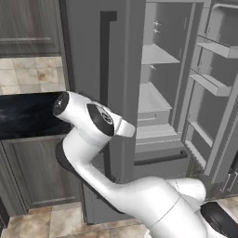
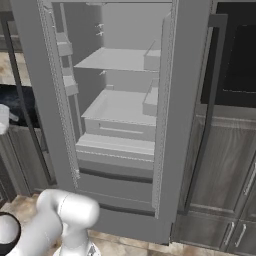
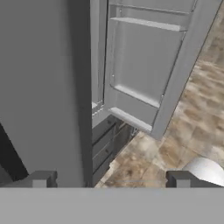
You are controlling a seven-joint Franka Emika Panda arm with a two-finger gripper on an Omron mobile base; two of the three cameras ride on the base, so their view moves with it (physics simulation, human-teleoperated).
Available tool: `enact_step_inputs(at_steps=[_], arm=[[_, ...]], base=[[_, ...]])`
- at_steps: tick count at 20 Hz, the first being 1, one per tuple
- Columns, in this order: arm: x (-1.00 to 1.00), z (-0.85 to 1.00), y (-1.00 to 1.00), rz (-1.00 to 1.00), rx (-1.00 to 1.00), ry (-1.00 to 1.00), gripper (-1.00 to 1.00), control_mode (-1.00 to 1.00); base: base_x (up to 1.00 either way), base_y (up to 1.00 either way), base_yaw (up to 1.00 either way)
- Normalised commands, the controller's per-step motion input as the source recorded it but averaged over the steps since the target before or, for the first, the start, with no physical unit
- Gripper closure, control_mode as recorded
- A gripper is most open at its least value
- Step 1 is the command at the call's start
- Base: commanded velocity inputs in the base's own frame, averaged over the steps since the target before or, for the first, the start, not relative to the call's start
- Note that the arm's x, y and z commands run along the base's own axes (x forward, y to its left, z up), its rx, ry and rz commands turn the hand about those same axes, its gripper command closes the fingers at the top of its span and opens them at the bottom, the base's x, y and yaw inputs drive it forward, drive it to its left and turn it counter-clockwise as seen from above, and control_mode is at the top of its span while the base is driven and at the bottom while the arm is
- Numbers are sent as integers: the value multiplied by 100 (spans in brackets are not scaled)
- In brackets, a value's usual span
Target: Place one of the steaks on the plate and the other in the bowl. Then place the bowl in the fridge.
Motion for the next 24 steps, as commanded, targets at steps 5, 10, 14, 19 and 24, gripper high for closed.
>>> enact_step_inputs(at_steps=[5, 10, 14, 19, 24], arm=[[-18, -2, -100, 0, 55, -1, -100, -100], [19, -15, -100, -4, 53, 0, -100, -100], [34, -37, -78, -2, 66, 5, -100, -100], [53, -18, -33, 5, 58, 11, -100, -100], [58, -20, 33, 10, 26, 19, -100, -100]], base=[[0, 0, 0], [0, 0, 0], [0, 0, 0], [0, 0, 0], [0, 0, 0]])
